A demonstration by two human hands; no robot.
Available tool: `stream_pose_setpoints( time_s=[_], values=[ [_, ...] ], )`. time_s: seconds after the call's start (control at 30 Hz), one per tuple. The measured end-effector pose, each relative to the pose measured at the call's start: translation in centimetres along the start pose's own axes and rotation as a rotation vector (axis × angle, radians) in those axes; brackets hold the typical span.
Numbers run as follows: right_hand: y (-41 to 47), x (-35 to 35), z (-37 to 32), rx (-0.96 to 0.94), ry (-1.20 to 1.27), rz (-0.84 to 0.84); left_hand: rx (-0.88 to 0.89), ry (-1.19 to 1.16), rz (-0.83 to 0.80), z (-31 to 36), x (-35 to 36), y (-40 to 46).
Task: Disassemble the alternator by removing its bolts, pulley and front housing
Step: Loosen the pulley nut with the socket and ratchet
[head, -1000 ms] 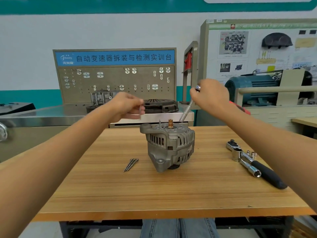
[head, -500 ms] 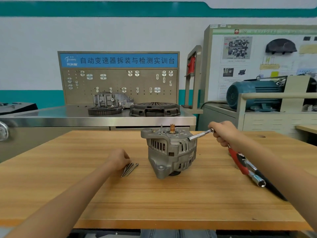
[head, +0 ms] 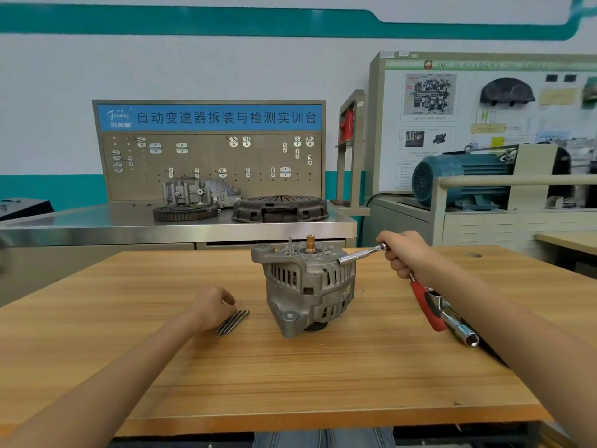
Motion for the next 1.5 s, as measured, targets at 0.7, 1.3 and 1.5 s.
stream_pose_setpoints(
  time_s=[0.7,1.3,1.5],
  values=[
    [-2.4,5.6,-2.6,0.097,0.568,-0.504,0.759,0.319,0.029,27.1,-4.6,-3.3],
    [-5.5,4.5,-3.5,0.172,1.208,-0.926,0.964,0.063,0.081,27.7,-6.0,-4.8],
    [-1.3,-2.7,-0.2,0.163,0.928,-0.470,0.687,-0.175,-0.018,27.2,-4.6,-3.2]
  ],
)
Point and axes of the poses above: each hand's wrist, its own y-axis towards the middle knuckle, its own x-axis out of the palm, z = x × y, the point moved 10 cm from there along y, towards the middle knuckle, and after that the axes turned 5 degrees about x, right-handed, at the moved point
